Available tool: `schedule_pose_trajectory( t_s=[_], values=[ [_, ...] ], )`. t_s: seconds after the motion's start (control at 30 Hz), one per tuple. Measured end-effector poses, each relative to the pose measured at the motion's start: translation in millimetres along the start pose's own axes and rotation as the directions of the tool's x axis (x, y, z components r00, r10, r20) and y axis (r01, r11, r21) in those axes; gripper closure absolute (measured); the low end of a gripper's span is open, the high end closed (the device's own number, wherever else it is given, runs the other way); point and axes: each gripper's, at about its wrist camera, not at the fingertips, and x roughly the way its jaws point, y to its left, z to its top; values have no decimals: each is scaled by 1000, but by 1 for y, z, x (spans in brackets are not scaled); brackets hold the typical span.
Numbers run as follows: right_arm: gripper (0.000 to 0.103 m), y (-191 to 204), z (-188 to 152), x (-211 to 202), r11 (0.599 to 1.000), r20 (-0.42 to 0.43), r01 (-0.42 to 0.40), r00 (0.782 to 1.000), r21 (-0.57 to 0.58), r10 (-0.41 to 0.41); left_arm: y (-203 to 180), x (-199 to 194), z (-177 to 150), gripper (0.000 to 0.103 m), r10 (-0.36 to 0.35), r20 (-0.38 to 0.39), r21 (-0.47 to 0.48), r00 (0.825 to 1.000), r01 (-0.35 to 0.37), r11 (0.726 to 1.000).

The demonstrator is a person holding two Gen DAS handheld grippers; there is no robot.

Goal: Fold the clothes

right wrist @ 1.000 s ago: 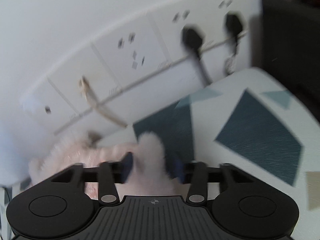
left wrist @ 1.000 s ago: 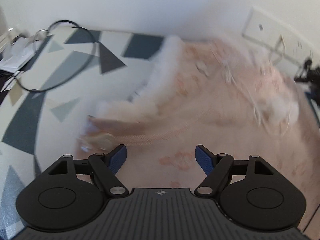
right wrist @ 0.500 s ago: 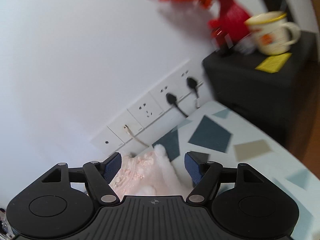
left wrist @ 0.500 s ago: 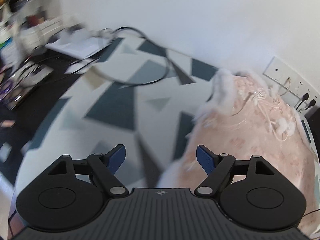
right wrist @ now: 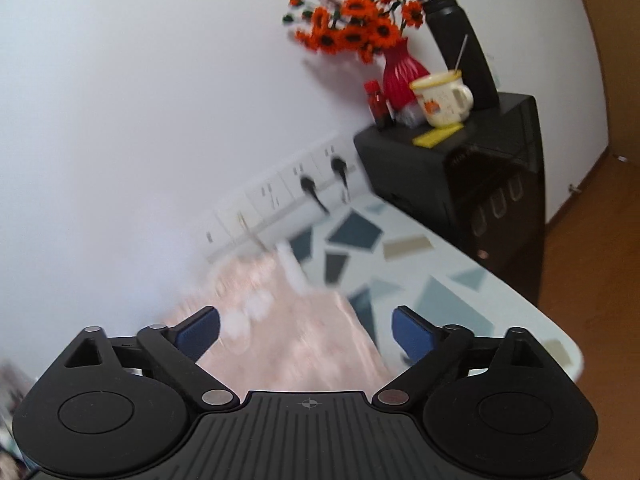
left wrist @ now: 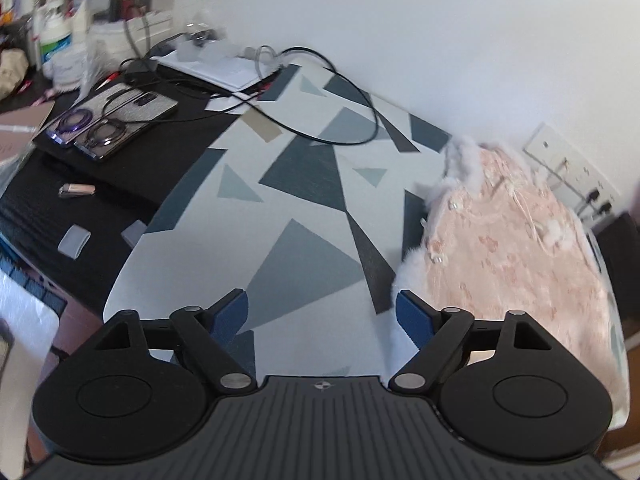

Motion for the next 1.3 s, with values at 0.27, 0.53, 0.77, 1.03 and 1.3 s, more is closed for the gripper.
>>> schedule_pose_trajectory(
  t_s=[0.27, 0.53, 0.77, 1.03, 1.3],
  values=[
    [1, 22, -85, 81, 937, -199, 173, 950, -304, -240, -44, 43, -16, 15, 15, -101, 112, 995, -4, 994],
    [1, 46, -104, 126, 901, -234, 143, 938, -409, -255, -81, 71, -10, 13, 22, -124, 151, 992, -3, 989],
    [1, 42, -107, 153, 881, -279, 126, 919, -456, -277, -86, 110, -9, 12, 22, -225, 89, 974, -2, 996],
    [1, 46, -120, 167, 813, -241, 123, 920, -569, -308, -101, 134, -14, 4, 86, -251, 133, 964, -54, 990],
    [1, 39, -120, 169, 843, -245, 99, 933, -528, -264, -127, 147, -23, 0, 210, -217, 241, 953, -156, 958]
  ],
)
